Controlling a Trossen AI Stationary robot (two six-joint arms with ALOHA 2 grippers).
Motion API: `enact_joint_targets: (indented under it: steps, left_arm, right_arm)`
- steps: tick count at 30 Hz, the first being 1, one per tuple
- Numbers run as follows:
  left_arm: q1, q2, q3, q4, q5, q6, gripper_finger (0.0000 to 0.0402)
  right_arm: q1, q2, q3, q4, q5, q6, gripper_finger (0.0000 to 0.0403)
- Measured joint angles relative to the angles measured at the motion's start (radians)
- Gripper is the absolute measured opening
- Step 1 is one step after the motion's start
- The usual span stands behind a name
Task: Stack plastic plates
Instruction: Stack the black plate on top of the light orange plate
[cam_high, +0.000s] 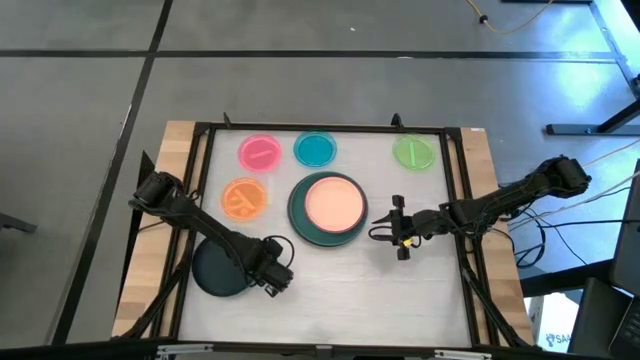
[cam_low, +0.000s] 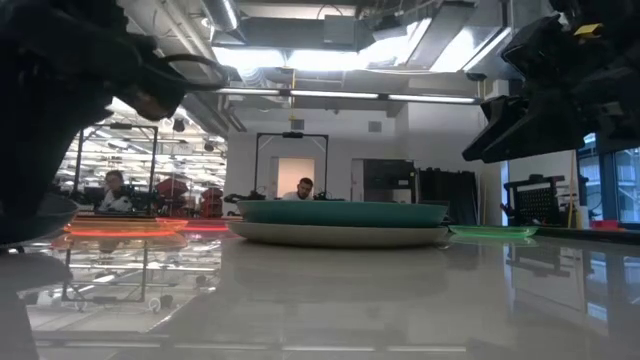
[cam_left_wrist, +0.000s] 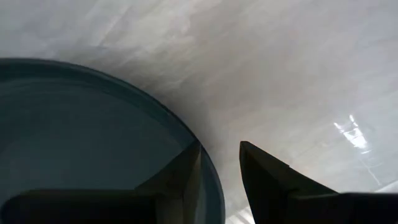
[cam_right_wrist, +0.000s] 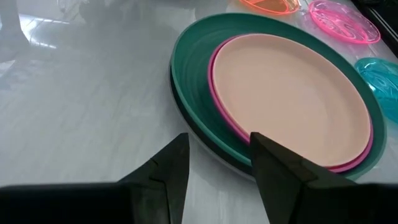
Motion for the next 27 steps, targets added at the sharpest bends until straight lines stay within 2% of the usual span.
enact_joint_targets:
  steps: [5, 17, 27]
  left_arm:
    - [0.0, -0.002, 0.0, 0.003, -0.013, 0.002, 0.0105]
    - [0.001, -0.006, 0.0, -0.07, 0.13, -0.012, 0.0105]
    - [0.001, -0.006, 0.0, -0.121, 0.092, -0.026, 0.0105]
  right_arm:
    - [0.0, 0.0, 0.0, 0.0, 0.001, 0.0, 0.0159]
    - [0.0, 0.0, 0.0, 0.0, 0.001, 0.0, 0.0159]
    - [0.0, 0.0, 0.0, 0.0, -0.001, 0.004, 0.0159]
